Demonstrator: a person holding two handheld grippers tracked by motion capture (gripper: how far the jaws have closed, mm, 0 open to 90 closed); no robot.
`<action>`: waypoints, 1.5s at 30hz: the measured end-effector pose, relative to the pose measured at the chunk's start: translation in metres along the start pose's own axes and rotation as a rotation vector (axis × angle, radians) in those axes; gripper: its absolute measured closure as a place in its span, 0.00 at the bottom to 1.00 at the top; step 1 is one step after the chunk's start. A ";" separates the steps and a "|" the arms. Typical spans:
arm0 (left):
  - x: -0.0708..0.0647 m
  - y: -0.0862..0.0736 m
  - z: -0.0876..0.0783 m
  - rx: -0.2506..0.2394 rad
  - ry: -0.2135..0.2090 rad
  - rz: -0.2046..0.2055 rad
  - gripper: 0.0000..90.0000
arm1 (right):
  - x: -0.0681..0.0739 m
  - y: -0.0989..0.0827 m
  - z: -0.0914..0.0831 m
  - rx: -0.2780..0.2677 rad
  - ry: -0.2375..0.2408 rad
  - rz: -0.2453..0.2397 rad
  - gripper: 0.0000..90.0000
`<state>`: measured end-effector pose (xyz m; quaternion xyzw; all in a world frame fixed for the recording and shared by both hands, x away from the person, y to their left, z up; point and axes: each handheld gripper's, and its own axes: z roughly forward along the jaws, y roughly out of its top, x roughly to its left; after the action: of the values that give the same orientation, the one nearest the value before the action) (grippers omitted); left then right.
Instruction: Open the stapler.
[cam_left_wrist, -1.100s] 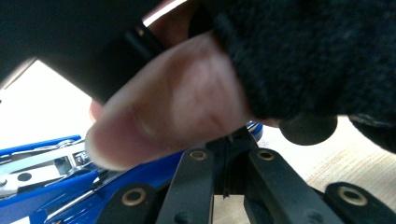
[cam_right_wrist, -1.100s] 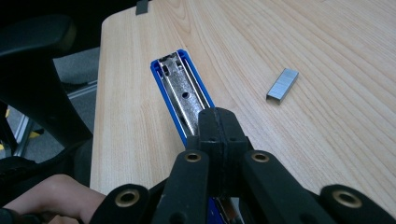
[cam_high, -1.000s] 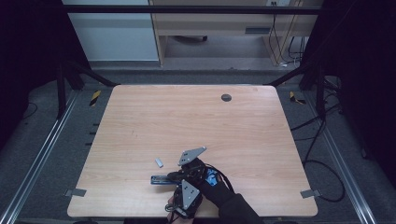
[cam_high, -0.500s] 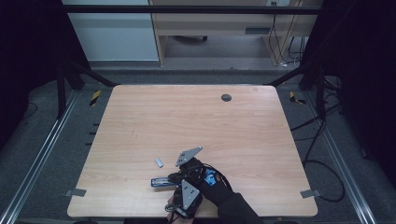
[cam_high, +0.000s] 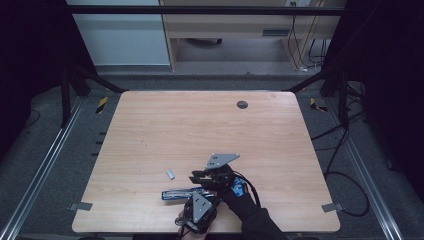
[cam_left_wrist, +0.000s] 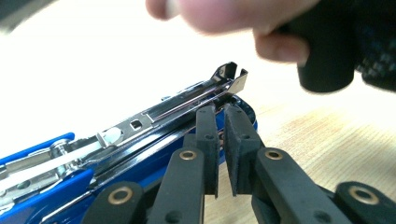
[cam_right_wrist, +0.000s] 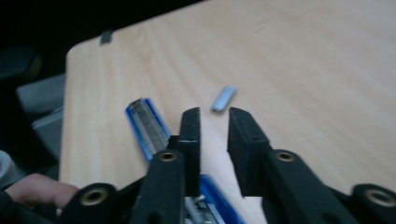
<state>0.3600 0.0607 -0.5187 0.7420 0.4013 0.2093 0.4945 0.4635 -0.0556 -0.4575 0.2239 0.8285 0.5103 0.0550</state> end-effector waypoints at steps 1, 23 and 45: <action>0.001 0.000 0.000 -0.004 -0.010 -0.001 0.93 | -0.002 0.000 -0.005 -0.025 -0.021 0.006 0.76; 0.064 0.069 -0.039 -0.026 -0.033 0.068 0.69 | -0.037 -0.031 -0.085 -0.102 -0.334 0.050 0.39; 0.155 0.116 -0.052 0.084 0.063 0.099 0.53 | -0.046 -0.063 -0.129 -0.036 -0.460 0.118 0.55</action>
<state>0.4601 0.1930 -0.4056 0.7742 0.3878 0.2397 0.4391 0.4438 -0.2052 -0.4574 0.3812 0.7705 0.4629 0.2162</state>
